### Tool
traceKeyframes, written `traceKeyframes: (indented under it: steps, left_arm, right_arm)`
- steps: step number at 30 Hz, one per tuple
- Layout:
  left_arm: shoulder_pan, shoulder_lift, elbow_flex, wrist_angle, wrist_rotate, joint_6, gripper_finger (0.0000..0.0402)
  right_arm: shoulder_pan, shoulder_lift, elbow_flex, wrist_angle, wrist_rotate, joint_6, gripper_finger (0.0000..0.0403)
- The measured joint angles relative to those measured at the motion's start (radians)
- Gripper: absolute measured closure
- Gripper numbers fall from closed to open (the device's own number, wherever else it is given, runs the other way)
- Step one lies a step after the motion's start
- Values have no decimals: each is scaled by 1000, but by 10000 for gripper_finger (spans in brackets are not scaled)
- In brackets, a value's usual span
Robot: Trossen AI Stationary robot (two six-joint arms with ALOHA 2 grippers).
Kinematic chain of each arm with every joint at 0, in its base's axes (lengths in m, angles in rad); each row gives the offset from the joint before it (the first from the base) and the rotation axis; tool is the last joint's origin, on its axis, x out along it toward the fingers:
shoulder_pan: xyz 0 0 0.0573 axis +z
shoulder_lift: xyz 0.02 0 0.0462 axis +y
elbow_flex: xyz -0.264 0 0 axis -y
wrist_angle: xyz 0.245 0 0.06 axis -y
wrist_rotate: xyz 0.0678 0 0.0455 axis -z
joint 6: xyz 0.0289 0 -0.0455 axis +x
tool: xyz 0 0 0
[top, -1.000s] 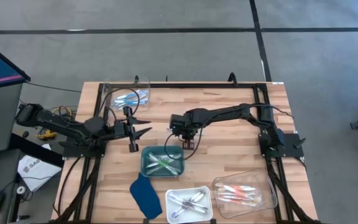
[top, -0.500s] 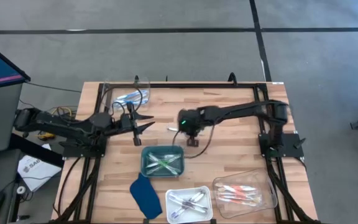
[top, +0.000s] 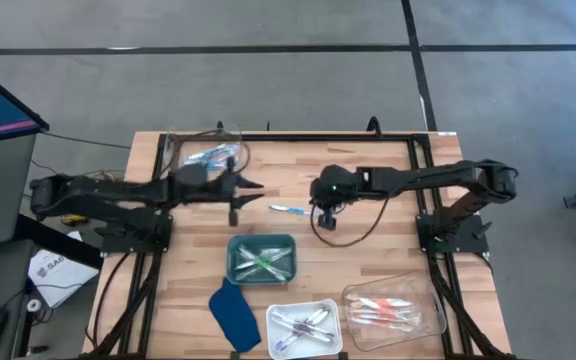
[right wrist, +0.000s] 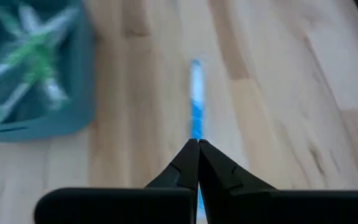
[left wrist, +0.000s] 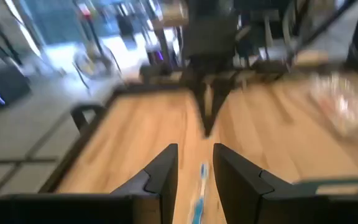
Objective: Pick & Place Toothbrushes
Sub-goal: Put the blue toothbrush into the top transparent bin
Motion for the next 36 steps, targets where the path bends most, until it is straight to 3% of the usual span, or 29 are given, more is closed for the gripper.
traceKeyframes:
  steps: [5,10,19,25,36]
  left_arm:
    - [78,214,188,-214,166,95,307]
    - [80,337,254,-279,185,203,307]
    - [79,364,255,-280,184,194,302]
    - [89,397,255,-286,183,98,262]
    - [89,462,252,-279,184,95,207]
  right_arm:
    - [20,13,-1,27,-3,-23,403]
    - [5,23,-2,9,0,71,403]
    - [-12,78,-3,-40,3,187,388]
    - [-2,194,9,12,1,114,344]
    - [-5,286,80,-7,1,95,271]
